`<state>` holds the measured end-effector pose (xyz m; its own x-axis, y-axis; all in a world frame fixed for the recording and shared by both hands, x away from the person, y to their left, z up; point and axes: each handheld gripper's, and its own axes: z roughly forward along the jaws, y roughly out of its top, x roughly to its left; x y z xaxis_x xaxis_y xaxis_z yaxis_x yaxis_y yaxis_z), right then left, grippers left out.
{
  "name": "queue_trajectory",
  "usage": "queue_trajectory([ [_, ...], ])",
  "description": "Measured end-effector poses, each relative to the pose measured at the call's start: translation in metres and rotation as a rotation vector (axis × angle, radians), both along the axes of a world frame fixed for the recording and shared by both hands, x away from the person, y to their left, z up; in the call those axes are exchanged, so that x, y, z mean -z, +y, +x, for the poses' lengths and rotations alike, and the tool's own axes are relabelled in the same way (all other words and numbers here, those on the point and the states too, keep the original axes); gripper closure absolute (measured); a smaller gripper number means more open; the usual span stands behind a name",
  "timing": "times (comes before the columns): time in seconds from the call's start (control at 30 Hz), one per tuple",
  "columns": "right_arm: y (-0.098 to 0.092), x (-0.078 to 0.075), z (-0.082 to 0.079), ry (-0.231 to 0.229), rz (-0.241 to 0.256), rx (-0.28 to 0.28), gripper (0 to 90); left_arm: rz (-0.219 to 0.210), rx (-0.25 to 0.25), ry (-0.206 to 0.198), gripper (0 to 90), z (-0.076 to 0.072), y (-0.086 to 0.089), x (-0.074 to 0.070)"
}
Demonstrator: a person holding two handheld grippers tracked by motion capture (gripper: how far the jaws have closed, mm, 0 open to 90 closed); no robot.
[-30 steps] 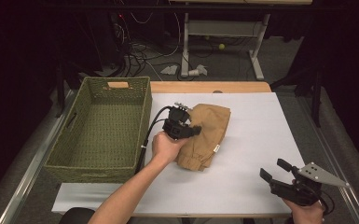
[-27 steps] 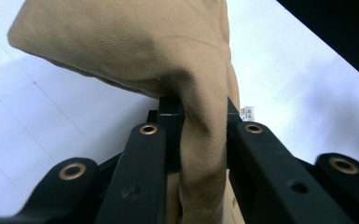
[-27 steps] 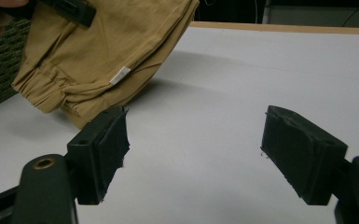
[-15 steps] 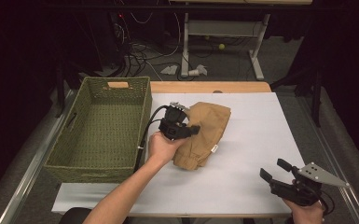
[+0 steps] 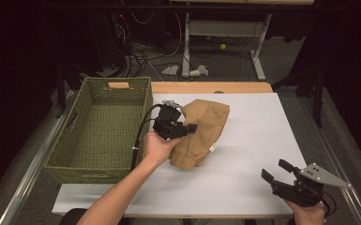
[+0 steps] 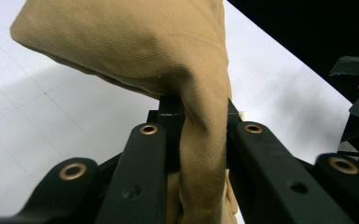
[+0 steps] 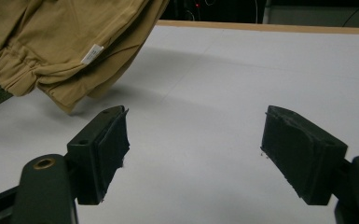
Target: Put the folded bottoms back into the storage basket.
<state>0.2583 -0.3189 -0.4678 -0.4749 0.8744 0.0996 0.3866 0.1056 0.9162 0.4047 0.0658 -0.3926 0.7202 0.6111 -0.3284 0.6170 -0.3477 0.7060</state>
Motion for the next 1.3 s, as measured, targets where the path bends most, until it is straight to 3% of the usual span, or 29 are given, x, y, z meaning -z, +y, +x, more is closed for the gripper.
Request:
queue_trajectory([
  [0.63,0.000,0.000,0.000,0.001,0.000,0.000,23.6,-0.033,-0.028,-0.019,77.5,-0.006,0.024,-0.011],
  [1.3,0.000,0.000,0.000,0.000,0.000,-0.001,23.6,-0.050,-0.045,-0.027,77.5,-0.010,0.037,-0.016],
])
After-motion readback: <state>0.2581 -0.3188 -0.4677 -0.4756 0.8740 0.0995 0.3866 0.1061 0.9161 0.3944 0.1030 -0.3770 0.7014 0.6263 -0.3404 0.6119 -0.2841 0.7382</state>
